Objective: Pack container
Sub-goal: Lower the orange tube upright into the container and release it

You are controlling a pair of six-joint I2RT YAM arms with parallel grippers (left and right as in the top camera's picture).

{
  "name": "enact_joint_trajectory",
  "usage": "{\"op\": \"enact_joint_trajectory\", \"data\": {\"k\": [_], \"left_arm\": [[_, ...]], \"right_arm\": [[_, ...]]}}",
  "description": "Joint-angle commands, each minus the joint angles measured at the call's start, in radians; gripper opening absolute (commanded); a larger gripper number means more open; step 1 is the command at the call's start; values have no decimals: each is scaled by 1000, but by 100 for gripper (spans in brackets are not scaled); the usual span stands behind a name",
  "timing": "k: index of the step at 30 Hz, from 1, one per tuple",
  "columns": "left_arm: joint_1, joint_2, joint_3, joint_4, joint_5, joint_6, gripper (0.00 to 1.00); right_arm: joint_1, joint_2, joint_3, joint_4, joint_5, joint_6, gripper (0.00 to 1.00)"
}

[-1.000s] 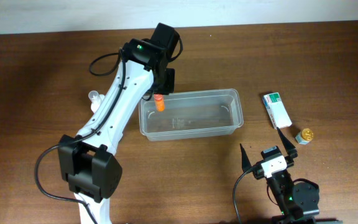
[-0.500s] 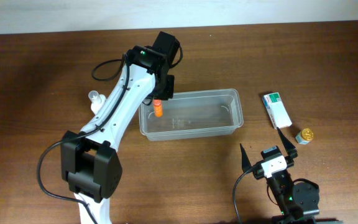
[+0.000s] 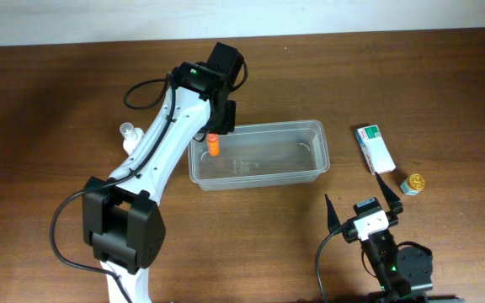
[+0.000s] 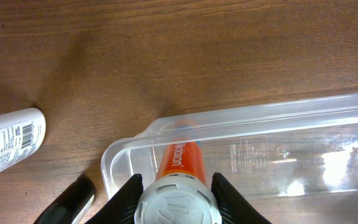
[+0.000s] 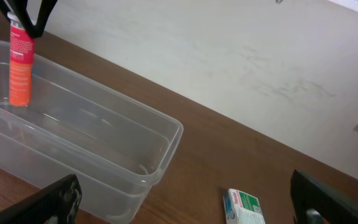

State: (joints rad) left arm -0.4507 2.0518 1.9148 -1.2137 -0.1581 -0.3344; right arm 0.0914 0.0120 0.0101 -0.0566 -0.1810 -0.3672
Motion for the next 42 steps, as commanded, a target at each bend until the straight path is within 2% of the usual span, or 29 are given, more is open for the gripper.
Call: {"op": "enact_joint_trajectory", "data": {"k": [1, 21, 23, 25, 26, 32, 39, 42], "left_arm": [[0, 0, -5, 2, -15, -10, 14], [-1, 0, -31, 21, 8, -10, 15], [-1, 0, -31, 20, 8, -10, 25], [-1, 0, -31, 20, 8, -10, 30], [-1, 0, -31, 20, 8, -10, 38], [-1, 0, -37, 17, 8, -10, 40], [2, 0, -50, 21, 4, -10, 65], [2, 0, -50, 20, 4, -10, 70]], "right_arm": [[-8, -6, -5, -7, 6, 10, 98], [-8, -6, -5, -7, 6, 10, 98], [-8, -6, -5, -7, 6, 10, 98], [-8, -6, -5, -7, 6, 10, 98], [-8, -6, -5, -7, 6, 10, 98], [-8, -6, -5, -7, 6, 10, 99], [-8, -6, -5, -7, 6, 10, 99], [-8, -6, -5, -7, 6, 10, 98]]}}
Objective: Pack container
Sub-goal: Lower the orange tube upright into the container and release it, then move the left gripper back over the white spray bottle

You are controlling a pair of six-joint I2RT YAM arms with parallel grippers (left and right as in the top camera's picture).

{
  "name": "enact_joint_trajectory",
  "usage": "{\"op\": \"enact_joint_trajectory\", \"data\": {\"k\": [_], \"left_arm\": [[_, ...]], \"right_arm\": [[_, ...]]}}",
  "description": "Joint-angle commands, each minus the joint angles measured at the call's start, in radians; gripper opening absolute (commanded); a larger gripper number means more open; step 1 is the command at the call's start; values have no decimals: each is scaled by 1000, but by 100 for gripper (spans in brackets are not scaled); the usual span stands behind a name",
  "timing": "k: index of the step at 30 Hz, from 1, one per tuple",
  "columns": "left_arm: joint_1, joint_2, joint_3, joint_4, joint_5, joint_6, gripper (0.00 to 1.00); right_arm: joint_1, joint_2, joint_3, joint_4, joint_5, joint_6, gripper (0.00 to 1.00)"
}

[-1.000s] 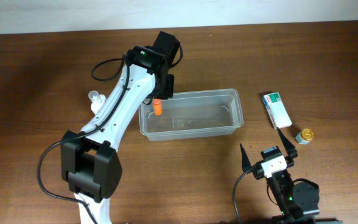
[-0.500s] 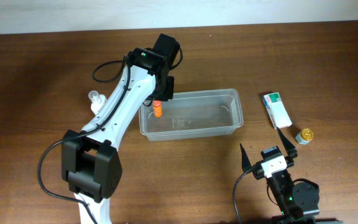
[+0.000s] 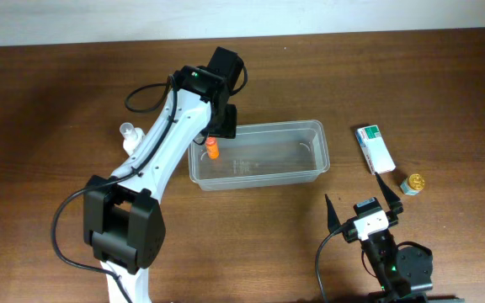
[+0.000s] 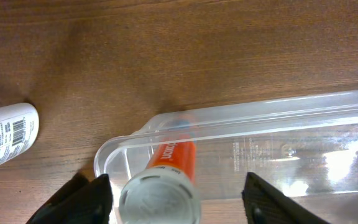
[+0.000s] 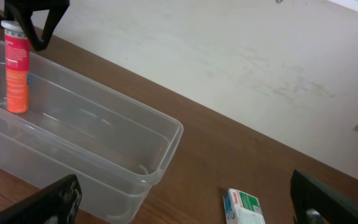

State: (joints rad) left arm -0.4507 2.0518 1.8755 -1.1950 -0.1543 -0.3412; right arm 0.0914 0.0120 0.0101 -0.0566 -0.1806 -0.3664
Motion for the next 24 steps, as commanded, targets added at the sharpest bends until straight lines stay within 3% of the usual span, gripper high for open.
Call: {"op": "enact_joint_trajectory", "data": {"k": [1, 8, 13, 14, 17, 24], "left_arm": [[2, -1, -10, 0, 0, -3, 70], [2, -10, 52, -10, -2, -2, 71], [30, -74, 258, -120, -34, 21, 72], [41, -89, 292, -148, -47, 21, 77], [126, -158, 396, -295, -53, 21, 95], [392, -195, 387, -417, -14, 21, 99]], "right_arm": [[-8, -6, -5, -7, 5, 9, 98], [-8, -6, -5, -7, 6, 9, 99], [-8, -6, -5, -7, 6, 9, 98], [-8, -6, -5, -7, 6, 9, 98], [-8, -6, -5, -7, 6, 9, 98], [-8, -6, -5, -7, 6, 9, 98]]}}
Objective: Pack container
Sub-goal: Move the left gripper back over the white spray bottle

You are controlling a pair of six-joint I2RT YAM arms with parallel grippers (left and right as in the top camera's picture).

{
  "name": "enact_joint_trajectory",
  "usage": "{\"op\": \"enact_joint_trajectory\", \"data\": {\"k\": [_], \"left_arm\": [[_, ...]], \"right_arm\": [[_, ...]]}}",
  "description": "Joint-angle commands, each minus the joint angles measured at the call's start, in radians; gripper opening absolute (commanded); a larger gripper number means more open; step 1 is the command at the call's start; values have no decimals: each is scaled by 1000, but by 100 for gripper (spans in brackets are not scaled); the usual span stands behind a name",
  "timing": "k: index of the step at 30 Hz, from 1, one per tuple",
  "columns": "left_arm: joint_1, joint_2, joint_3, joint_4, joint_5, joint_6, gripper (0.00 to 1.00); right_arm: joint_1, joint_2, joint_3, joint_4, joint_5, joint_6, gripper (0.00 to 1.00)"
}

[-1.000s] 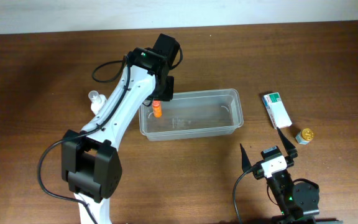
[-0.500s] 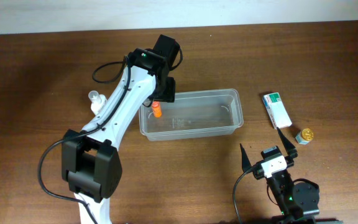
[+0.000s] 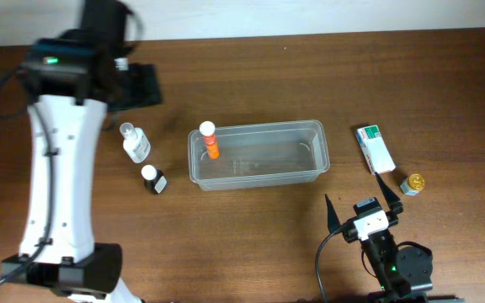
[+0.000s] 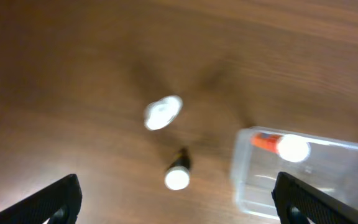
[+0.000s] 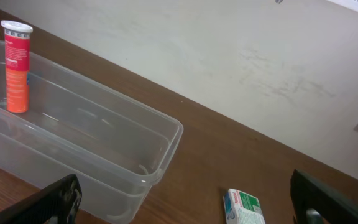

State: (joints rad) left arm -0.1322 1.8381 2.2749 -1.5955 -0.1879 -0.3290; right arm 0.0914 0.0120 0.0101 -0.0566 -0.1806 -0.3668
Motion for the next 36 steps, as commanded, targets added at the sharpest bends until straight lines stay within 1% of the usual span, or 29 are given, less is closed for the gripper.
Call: {"op": "enact_joint_trajectory", "data": {"k": [1, 6, 9, 11, 17, 19, 22, 26, 31, 36], "left_arm": [[98, 19, -24, -16, 19, 8, 99], [153, 20, -117, 44, 68, 10, 99], [155, 21, -222, 109, 80, 105, 99], [155, 21, -283, 156, 138, 196, 99], [177, 29, -402, 234, 226, 355, 99], [182, 32, -428, 263, 226, 387, 99], [189, 47, -452, 304, 226, 448, 94], [189, 82, -459, 341, 226, 547, 94], [189, 133, -459, 354, 227, 571, 99], [189, 199, -459, 358, 227, 592, 98]], "right_arm": [[-8, -6, -5, -7, 6, 9, 98], [-8, -6, -5, -7, 6, 9, 98], [-8, -6, -5, -7, 6, 9, 98], [-8, -6, -5, -7, 6, 9, 98], [-8, -6, -5, -7, 6, 9, 98], [-8, -6, -5, -7, 6, 9, 98], [-8, -6, -5, -7, 6, 9, 98], [-8, -6, -5, -7, 6, 9, 98], [-8, -6, -5, -7, 6, 9, 98], [-8, -6, -5, -7, 6, 9, 98]]}}
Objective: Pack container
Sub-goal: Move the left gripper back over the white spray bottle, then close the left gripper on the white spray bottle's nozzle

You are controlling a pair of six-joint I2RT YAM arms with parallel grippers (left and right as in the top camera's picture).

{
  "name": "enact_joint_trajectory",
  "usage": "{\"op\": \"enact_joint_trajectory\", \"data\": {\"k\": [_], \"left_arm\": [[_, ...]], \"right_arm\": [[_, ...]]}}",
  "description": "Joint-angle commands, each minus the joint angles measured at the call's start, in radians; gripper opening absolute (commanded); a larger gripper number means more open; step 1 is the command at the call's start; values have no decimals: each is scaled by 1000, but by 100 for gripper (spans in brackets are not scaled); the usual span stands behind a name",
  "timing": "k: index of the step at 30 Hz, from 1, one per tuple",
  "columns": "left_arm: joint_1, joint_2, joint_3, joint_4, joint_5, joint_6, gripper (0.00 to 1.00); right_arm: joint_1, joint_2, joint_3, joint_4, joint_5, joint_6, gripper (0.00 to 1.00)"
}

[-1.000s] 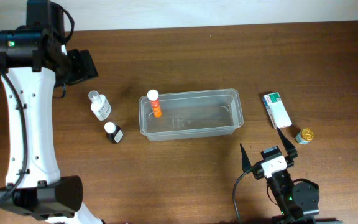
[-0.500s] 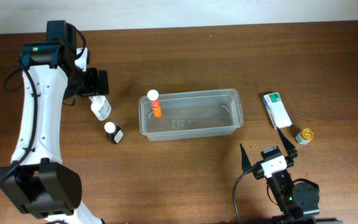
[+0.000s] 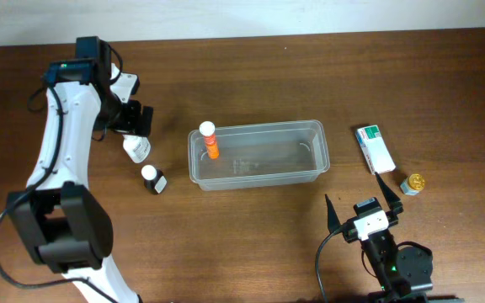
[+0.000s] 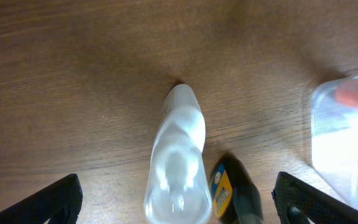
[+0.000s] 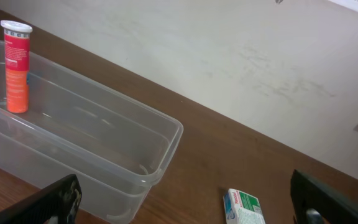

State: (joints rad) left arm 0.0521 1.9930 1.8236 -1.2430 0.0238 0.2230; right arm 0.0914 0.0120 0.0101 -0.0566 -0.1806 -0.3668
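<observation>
The clear plastic container (image 3: 310, 172) lies mid-table with an orange tube (image 3: 210, 141) standing upright in its left end, also seen as orange tube (image 5: 16, 65) inside the container (image 5: 160, 149). My left gripper (image 3: 133, 124) hovers open over a clear white bottle (image 3: 135, 148), which sits between the spread fingers as clear bottle (image 4: 178, 162), untouched. A small dark bottle (image 3: 151, 178) with a yellow-blue label stands beside it, dark bottle (image 4: 229, 190). My right gripper (image 3: 362, 204) rests open near the front edge.
A white and green box (image 3: 374, 148) lies right of the container, seen too as box (image 5: 246, 207). A small gold-capped jar (image 3: 412, 183) stands near the right edge. A pale wall runs behind the table.
My left gripper has come down from high above the table's far left to just over the clear white bottle, still open. The tube, container and right arm are unchanged.
My left gripper was shut on the orange tube standing in the container's left end. Then it stood open around the tube. Then it was raised far to the left, the tube left upright in the container. Now it is open over the clear bottle.
</observation>
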Motion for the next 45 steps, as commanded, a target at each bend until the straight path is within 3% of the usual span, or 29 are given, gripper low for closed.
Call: {"op": "enact_joint_trajectory", "data": {"k": [1, 17, 22, 25, 37, 45], "left_arm": [[5, 55, -7, 5, 15, 40, 98], [3, 158, -9, 9, 14, 63, 89], [3, 158, -9, 13, 14, 63, 74], [3, 158, -9, 13, 14, 63, 73], [3, 158, -9, 18, 14, 61, 44], [3, 157, -9, 21, 14, 31, 38]], "right_arm": [[-8, -6, -5, -7, 6, 9, 98], [-8, -6, -5, -7, 6, 9, 98], [-8, -6, -5, -7, 6, 9, 98], [-8, -6, -5, -7, 6, 9, 98], [-8, -6, -5, -7, 6, 9, 98], [-8, -6, -5, -7, 6, 9, 99]]}}
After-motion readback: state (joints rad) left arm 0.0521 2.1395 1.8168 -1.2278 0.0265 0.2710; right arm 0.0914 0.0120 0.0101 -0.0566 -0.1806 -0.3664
